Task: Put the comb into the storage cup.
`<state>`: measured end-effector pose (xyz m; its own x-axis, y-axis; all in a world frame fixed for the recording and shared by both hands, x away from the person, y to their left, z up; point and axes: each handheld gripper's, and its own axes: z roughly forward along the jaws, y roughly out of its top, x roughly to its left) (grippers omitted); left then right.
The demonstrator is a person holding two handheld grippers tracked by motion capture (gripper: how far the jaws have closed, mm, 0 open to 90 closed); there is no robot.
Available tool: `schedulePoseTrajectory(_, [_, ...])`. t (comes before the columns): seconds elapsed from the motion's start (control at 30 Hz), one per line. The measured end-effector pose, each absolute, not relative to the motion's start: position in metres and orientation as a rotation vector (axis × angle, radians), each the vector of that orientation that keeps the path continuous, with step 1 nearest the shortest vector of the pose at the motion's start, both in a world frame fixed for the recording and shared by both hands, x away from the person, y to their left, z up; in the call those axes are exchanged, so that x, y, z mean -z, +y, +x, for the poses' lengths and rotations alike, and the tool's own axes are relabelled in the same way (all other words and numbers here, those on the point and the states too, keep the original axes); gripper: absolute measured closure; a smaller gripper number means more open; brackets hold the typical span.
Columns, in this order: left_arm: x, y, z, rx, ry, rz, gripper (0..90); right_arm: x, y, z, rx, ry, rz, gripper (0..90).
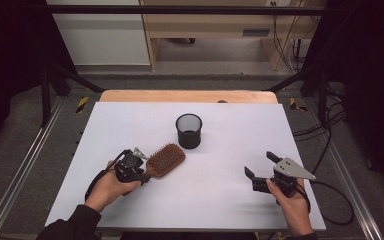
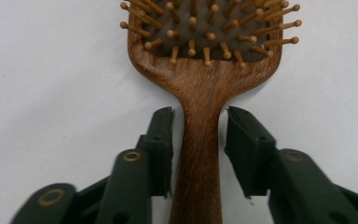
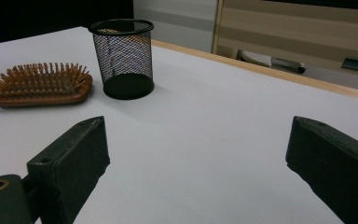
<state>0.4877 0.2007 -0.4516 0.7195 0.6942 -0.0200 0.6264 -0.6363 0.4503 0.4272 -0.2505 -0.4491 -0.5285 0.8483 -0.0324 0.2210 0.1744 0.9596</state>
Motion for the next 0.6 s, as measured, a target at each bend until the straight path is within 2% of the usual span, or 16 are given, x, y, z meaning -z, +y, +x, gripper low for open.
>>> schedulePoseTrajectory(0.13, [0.4524, 0.1995, 0.4884, -0.221, 1.004, 2.505, 66.4, 0.4491, -0.2504, 0.4272, -1.375, 1.867, 1.006, 6.1])
schedulePoseTrajectory(0.33, [0.4526, 0.1954, 0.4889, -0.235, 0.986, 2.53, 66.9, 0.4493, -0.2495, 0.4275, -1.372, 1.872, 1.005, 6.1])
schedulePoseTrajectory(0.6, [0.4548, 0.1967, 0.4853, -0.263, 0.952, 2.511, 72.0, 0.4496, -0.2485, 0.4275, -1.367, 1.879, 0.998, 6.1])
